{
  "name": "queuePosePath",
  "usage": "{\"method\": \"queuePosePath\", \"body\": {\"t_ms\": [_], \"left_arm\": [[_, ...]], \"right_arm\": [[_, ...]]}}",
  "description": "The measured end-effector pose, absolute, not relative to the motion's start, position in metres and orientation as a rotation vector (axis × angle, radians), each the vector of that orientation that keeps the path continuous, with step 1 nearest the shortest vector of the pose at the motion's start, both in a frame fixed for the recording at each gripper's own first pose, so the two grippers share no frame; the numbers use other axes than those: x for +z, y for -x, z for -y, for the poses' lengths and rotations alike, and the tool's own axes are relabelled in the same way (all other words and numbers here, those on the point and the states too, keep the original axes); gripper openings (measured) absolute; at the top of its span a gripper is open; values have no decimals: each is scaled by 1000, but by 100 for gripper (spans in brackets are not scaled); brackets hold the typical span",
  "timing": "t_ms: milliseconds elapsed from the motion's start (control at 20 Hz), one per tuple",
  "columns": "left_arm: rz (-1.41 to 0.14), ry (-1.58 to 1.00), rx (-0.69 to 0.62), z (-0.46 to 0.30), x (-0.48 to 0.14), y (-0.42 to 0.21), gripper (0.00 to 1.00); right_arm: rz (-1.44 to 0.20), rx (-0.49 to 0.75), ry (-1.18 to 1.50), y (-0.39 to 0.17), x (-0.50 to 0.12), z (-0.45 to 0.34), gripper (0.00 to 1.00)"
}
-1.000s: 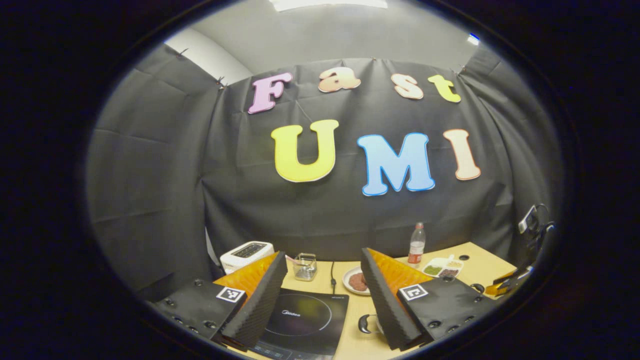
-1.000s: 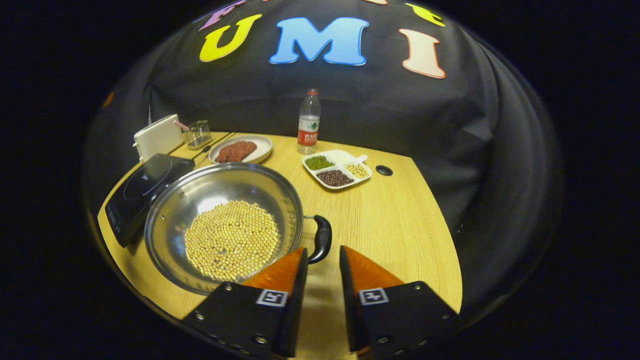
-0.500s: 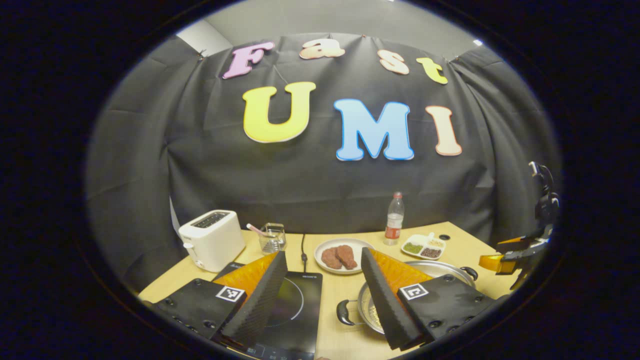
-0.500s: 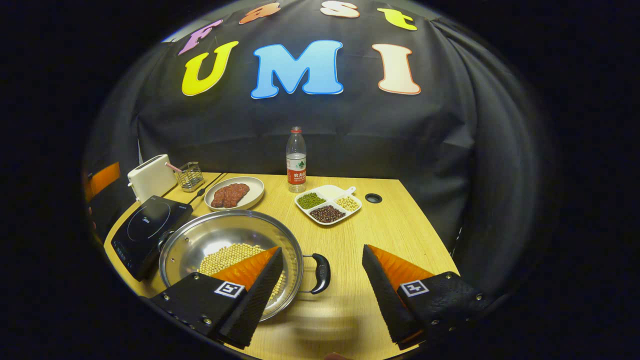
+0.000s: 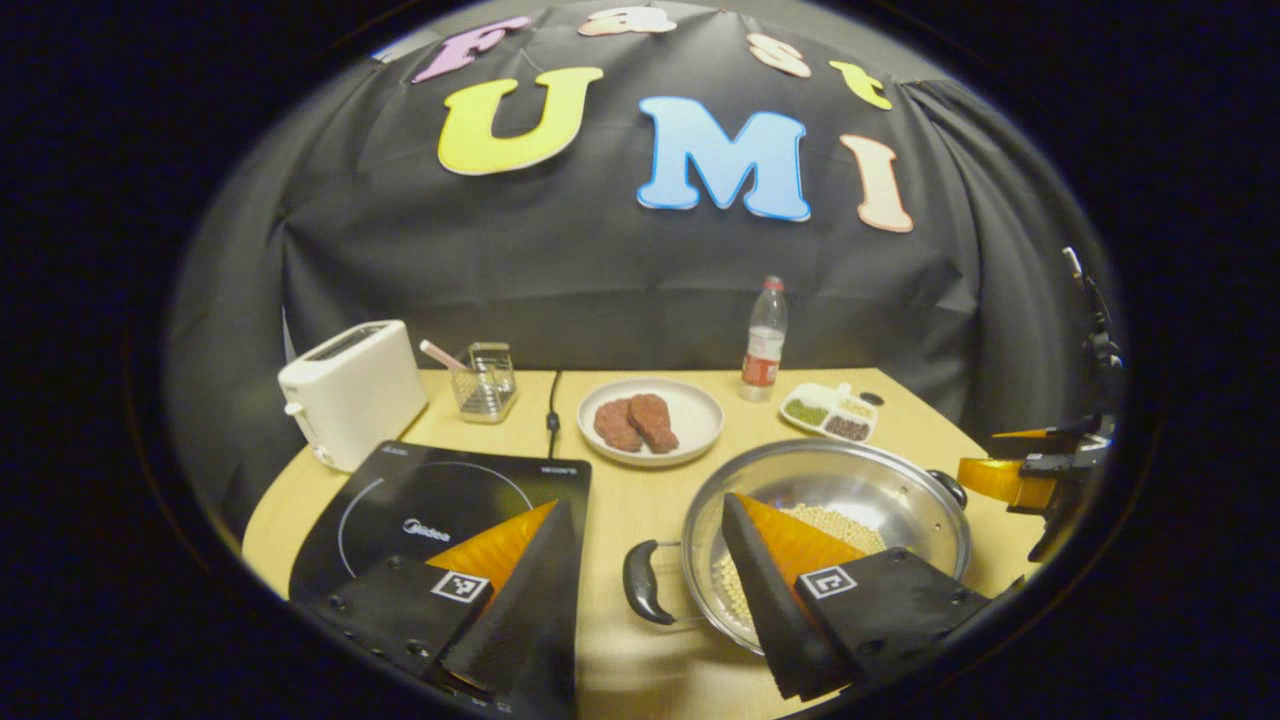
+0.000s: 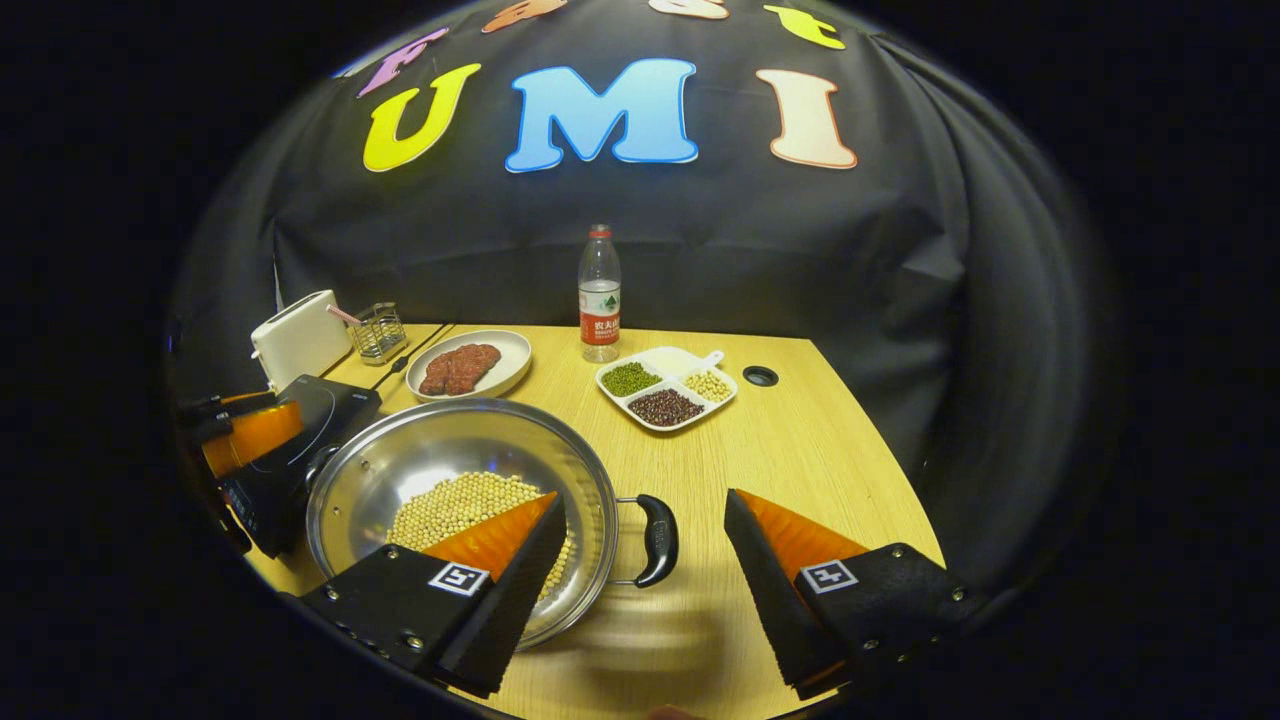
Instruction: First push the handle of the pot to place it horizontally, then grasp the pot with both hands and set it on the induction cooktop.
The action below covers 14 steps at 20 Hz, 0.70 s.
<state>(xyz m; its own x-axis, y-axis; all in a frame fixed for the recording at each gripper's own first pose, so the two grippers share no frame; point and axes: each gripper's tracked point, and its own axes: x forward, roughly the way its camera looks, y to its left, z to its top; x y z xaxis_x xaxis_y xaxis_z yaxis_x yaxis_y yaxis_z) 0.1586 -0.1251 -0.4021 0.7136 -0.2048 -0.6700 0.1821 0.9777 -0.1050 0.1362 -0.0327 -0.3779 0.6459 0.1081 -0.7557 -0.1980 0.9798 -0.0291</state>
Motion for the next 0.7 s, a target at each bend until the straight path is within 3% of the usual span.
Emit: {"method": "queuePosePath", "body": {"t_ms": [200,350,600,700], "left_arm": [[-872,36,-214,133,-449,-152,100],[-939,23,-204,136,-472,-150,95],[-973,27,-161,134,-487,-149,96],[-965,30,-141,131,-488,-151,87]], "right_arm": [[-899,169,86,-139,-395,30,98],[-935,164,79,-139,-409,31,98],[-1016,181,57,-134,-436,29,98],[-1029,176,61,-134,-443,30,95]]}}
